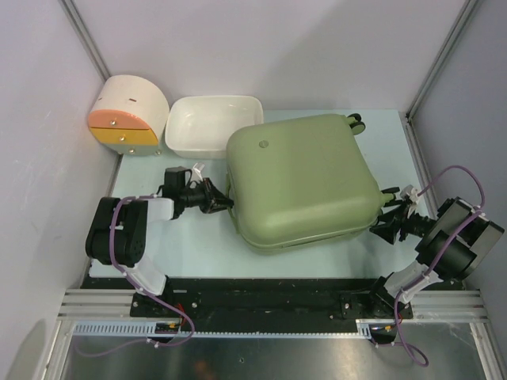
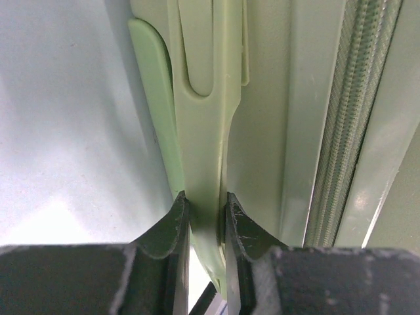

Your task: Open, take out, and arrange the luggage

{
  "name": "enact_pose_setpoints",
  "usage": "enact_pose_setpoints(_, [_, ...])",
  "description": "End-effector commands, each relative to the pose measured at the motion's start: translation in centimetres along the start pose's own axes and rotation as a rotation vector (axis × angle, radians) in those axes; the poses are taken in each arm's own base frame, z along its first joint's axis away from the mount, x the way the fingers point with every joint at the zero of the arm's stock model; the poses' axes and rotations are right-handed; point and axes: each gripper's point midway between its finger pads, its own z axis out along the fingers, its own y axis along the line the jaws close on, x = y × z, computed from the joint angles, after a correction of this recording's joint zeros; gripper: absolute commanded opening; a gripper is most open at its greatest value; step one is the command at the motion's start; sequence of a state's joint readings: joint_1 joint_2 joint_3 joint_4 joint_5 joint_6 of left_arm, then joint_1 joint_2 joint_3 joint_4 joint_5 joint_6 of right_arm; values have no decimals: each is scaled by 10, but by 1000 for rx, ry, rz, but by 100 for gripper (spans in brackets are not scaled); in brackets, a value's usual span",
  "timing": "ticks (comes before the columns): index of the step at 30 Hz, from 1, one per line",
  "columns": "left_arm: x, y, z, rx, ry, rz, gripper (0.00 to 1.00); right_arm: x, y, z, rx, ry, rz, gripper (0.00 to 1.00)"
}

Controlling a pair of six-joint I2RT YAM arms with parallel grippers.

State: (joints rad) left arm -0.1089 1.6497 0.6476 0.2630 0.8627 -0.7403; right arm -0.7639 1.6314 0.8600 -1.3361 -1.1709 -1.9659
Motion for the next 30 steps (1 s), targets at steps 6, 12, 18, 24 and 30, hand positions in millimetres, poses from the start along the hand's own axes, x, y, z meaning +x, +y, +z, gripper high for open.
enact_pose_setpoints(6, [-22,0,-3,-13,-77,124,37,-23,20,8,-77,-42,-293,36])
enact_pose_setpoints(12, [-27,2,-4,-100,-159,134,28,-22,21,11,-93,-43,-311,24])
enact_pose_setpoints(18, [-28,33,-15,-195,-158,26,0,-22,20,12,-95,-45,-328,22])
enact_pose_setpoints(24, [-20,52,-30,-238,-171,-1,0,-22,18,15,-102,-60,-359,20])
enact_pose_setpoints(30, [-26,53,-33,-239,-181,4,0,-22,17,15,-100,-59,-375,0])
